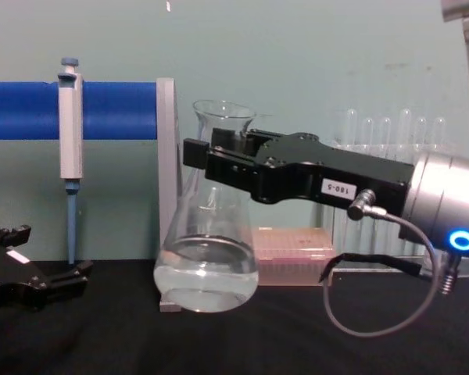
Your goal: Grasp the erlenmeyer flask with one hand, shake it three times, then place it back.
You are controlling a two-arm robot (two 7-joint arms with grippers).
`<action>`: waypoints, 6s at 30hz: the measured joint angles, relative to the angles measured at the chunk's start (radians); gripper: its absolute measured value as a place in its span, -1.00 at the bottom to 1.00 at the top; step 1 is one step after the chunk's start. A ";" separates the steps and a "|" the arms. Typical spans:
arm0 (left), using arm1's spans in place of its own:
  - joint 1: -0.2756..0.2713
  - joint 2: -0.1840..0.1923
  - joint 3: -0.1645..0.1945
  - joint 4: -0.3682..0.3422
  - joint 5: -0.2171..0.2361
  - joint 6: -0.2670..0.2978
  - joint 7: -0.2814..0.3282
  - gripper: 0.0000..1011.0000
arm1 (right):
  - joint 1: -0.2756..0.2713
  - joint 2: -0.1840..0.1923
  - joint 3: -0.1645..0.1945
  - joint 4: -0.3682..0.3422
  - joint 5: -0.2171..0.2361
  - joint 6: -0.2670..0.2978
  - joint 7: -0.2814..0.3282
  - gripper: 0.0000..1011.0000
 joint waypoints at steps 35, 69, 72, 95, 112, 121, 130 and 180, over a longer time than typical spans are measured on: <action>0.000 0.000 0.000 0.000 0.000 0.000 0.000 0.98 | -0.244 0.089 0.310 -0.156 -0.076 0.033 -0.344 -0.11; 0.000 0.000 0.000 0.000 0.000 0.000 0.000 0.98 | -0.063 0.000 0.057 -0.066 -0.081 0.034 -0.096 -0.11; 0.000 0.000 0.000 0.000 0.000 0.000 0.000 0.98 | -0.069 0.009 0.072 -0.071 -0.080 0.031 -0.118 -0.11; 0.000 0.000 0.000 0.000 0.000 0.000 0.000 0.98 | -0.255 0.077 0.330 -0.167 -0.099 0.057 -0.358 -0.11; 0.000 0.000 0.000 0.000 0.000 0.000 0.000 0.98 | -0.207 0.032 0.291 -0.124 -0.114 0.068 -0.263 -0.11; 0.000 0.000 0.000 0.000 0.000 0.000 0.000 0.98 | -0.136 0.007 0.183 -0.089 -0.097 0.065 -0.157 -0.11; 0.000 0.000 0.000 0.000 0.000 0.000 0.000 0.98 | -0.102 0.002 0.119 -0.077 -0.078 0.064 -0.110 -0.11; 0.000 0.000 0.000 0.000 0.000 0.000 0.000 0.98 | -0.050 0.050 0.045 0.004 -0.019 0.049 -0.050 -0.11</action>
